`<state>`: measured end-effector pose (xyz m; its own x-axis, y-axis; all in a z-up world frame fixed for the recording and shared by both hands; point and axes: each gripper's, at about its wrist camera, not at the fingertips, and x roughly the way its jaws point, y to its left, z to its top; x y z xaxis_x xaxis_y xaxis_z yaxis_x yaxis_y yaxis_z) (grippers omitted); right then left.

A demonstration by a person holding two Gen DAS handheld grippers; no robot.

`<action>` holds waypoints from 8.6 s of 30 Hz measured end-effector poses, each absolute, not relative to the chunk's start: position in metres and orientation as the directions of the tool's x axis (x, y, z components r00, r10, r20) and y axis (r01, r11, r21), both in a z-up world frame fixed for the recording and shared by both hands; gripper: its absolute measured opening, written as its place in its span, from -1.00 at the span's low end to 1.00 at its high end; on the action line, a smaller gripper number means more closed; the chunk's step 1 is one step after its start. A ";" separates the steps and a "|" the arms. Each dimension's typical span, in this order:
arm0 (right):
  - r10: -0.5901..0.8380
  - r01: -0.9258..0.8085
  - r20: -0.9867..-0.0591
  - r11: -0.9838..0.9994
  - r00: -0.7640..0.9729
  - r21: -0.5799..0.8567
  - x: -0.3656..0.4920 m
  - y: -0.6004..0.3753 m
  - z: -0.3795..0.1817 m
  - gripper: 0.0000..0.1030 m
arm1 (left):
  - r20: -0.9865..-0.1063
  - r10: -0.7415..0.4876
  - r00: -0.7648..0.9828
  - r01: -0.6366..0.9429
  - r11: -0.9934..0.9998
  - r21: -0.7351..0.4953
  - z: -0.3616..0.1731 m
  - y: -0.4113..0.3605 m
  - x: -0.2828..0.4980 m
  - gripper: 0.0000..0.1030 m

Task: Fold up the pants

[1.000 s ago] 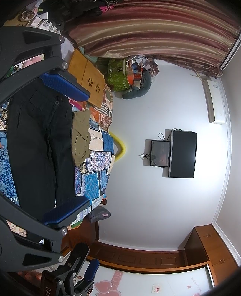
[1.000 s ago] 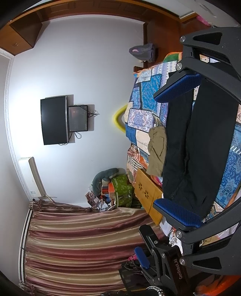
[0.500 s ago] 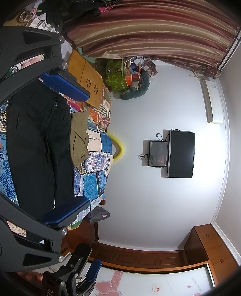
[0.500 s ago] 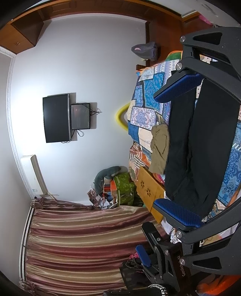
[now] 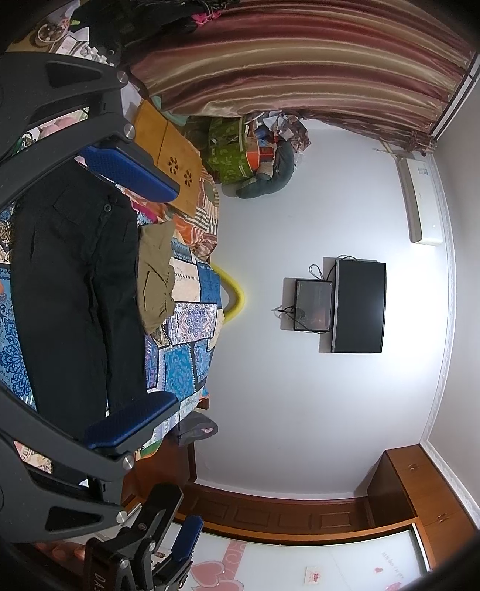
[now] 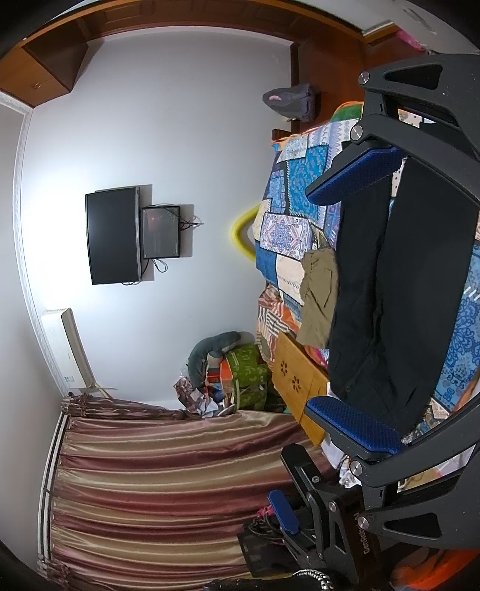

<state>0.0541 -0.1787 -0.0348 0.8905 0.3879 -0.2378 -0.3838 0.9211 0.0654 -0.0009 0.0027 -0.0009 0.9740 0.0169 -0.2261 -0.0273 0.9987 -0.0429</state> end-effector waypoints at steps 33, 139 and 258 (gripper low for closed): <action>0.145 -0.170 -0.429 0.985 0.892 -0.020 0.153 -0.236 -0.090 0.99 | -0.507 0.067 0.859 -0.069 0.998 0.016 -0.063 0.046 0.166 1.00; 0.494 -0.595 -0.741 0.787 0.455 0.160 0.164 -0.181 -0.194 -0.85 | -0.817 0.050 0.575 -0.070 0.997 0.012 -0.202 0.216 0.150 -0.85; 0.433 -0.098 -0.736 0.886 0.520 0.453 0.110 -0.399 -0.243 -0.90 | -0.851 -0.193 0.489 0.421 0.906 0.037 -0.204 -0.149 0.217 0.63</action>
<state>0.1103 -0.3986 -0.2430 0.5199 0.4335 -0.7361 -0.0978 0.8862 0.4528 0.2172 -0.1491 -0.2037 0.4894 -0.1926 -0.8505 0.4208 0.9064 0.0368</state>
